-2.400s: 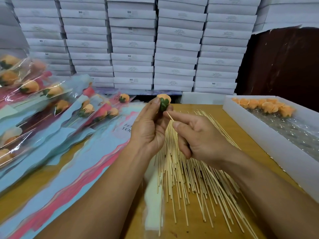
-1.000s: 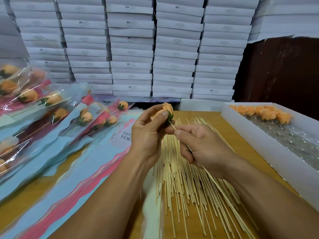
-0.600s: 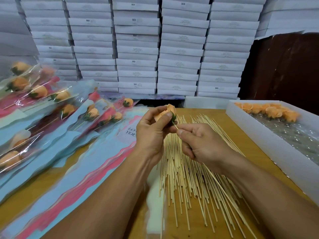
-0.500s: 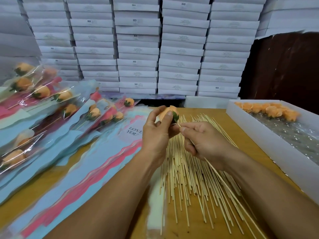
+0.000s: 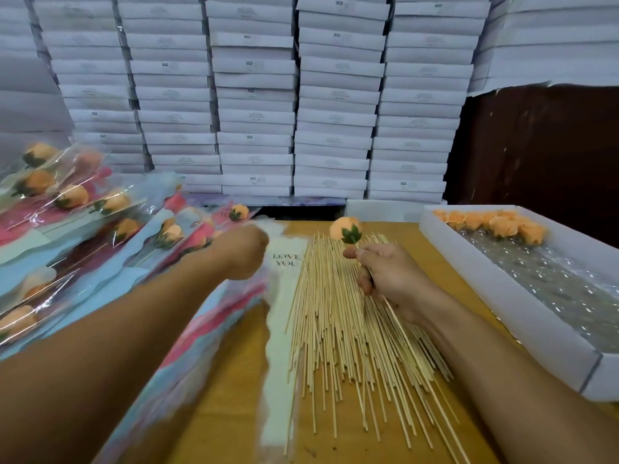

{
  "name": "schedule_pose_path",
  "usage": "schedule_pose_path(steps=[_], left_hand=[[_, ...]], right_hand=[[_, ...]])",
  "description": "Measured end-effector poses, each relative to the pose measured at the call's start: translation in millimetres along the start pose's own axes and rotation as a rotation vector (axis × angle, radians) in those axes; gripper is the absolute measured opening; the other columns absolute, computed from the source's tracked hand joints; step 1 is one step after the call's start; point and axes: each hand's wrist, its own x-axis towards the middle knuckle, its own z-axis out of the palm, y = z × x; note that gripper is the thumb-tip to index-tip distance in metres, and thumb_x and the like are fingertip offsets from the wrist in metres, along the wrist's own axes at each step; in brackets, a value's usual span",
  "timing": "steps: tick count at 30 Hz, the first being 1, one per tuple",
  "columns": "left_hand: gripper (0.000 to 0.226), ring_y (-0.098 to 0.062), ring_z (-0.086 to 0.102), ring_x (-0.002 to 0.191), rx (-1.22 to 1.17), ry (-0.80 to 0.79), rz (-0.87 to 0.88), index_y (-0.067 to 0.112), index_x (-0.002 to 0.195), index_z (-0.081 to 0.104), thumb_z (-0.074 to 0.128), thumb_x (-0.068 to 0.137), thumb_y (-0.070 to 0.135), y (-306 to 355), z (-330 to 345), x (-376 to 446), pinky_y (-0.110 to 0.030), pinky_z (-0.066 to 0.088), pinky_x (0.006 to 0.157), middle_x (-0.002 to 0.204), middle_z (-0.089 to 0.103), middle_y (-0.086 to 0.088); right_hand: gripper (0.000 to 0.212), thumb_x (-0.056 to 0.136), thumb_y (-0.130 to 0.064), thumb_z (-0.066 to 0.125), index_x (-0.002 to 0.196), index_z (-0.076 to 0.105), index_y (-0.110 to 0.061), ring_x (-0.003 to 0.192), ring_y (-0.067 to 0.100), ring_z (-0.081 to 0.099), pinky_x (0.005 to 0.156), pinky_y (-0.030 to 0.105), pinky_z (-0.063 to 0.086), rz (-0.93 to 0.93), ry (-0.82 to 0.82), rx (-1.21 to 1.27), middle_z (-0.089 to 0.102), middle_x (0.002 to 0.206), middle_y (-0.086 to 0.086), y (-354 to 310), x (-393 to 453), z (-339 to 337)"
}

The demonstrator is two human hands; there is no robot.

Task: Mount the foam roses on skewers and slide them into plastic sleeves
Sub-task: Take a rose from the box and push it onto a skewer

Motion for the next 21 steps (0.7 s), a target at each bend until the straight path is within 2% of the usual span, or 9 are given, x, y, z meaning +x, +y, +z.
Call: schedule_pose_path(steps=[1,2,3,4,6,9,12,17,21], left_hand=[[0.025,-0.03,0.055,0.11,0.048,-0.014,-0.003,0.007,0.116,0.061,0.039,0.104,0.013,-16.7,9.6,3.6,-0.036,0.049,0.085,0.127,0.061,-0.016],[0.038,-0.029,0.041,0.135,0.093,-0.043,-0.01,0.01,0.14,0.048,0.036,0.107,0.024,-31.0,19.7,5.1,-0.044,0.04,0.107,0.151,0.044,-0.013],[0.048,-0.026,0.02,0.149,0.115,-0.073,-0.023,0.015,0.153,0.032,0.031,0.108,0.033,-42.8,29.9,5.0,-0.049,0.024,0.118,0.163,0.024,-0.007],[0.055,-0.022,0.003,0.154,0.122,-0.089,-0.03,0.022,0.158,0.019,0.027,0.108,0.041,-52.9,40.1,5.8,-0.05,0.012,0.121,0.168,0.008,0.0],[0.059,-0.018,-0.013,0.153,0.11,-0.088,-0.034,0.032,0.16,0.007,0.02,0.105,0.052,-66.0,55.6,6.6,-0.052,0.001,0.121,0.167,-0.009,0.007],[0.056,-0.015,-0.019,0.152,0.087,-0.111,-0.03,0.041,0.157,0.015,0.017,0.104,0.056,-75.8,68.6,4.9,-0.057,-0.005,0.12,0.166,-0.015,0.011],[0.051,-0.015,-0.02,0.151,0.061,-0.115,-0.029,0.043,0.155,0.024,0.018,0.105,0.054,-75.7,73.5,2.4,-0.059,-0.006,0.118,0.166,-0.012,0.011],[0.047,-0.017,-0.014,0.153,0.062,-0.01,-0.03,0.044,0.15,0.036,0.022,0.106,0.05,-71.8,75.3,-1.1,-0.057,-0.001,0.12,0.168,-0.001,0.003],[0.045,-0.022,-0.006,0.154,0.083,0.037,-0.014,0.037,0.145,0.047,0.028,0.106,0.046,-69.8,68.2,-4.7,-0.053,0.005,0.121,0.168,0.004,-0.002]], right_hand=[[0.027,0.108,-0.023,0.04,0.111,0.066,-0.025,0.042,0.011,0.041,0.042,0.025,0.033,0.001,-0.006,0.001,0.056,0.05,-0.003,1.0,0.9,0.3],[0.027,0.107,-0.024,0.04,0.111,0.066,-0.025,0.045,0.013,0.041,0.044,0.026,0.034,0.001,-0.012,0.007,0.056,0.051,-0.003,2.1,1.8,1.0],[0.027,0.107,-0.024,0.04,0.112,0.066,-0.025,0.047,0.015,0.041,0.046,0.027,0.034,0.001,-0.018,0.013,0.056,0.051,-0.002,3.1,2.5,1.9],[0.027,0.107,-0.024,0.04,0.111,0.066,-0.026,0.05,0.017,0.041,0.049,0.028,0.033,0.001,-0.023,0.014,0.057,0.051,-0.003,4.0,3.4,2.5],[0.026,0.106,-0.024,0.04,0.109,0.066,-0.027,0.055,0.02,0.041,0.052,0.032,0.031,0.003,-0.029,0.013,0.057,0.052,-0.003,5.2,4.8,2.7],[0.026,0.107,-0.025,0.04,0.108,0.066,-0.028,0.056,0.02,0.042,0.052,0.031,0.031,0.006,-0.034,0.016,0.058,0.052,-0.003,6.2,5.8,1.8],[0.025,0.107,-0.026,0.04,0.11,0.066,-0.028,0.053,0.018,0.041,0.052,0.032,0.031,-0.001,-0.038,-0.002,0.059,0.052,-0.003,7.2,6.0,1.4],[0.026,0.107,-0.024,0.04,0.111,0.066,-0.025,0.05,0.016,0.04,0.053,0.033,0.031,0.0,-0.048,-0.009,0.059,0.052,-0.002,6.9,5.9,1.6],[0.027,0.107,-0.024,0.04,0.106,0.067,-0.023,0.043,0.012,0.04,0.049,0.029,0.034,0.006,-0.074,-0.021,0.059,0.052,-0.002,5.6,4.0,1.3]])
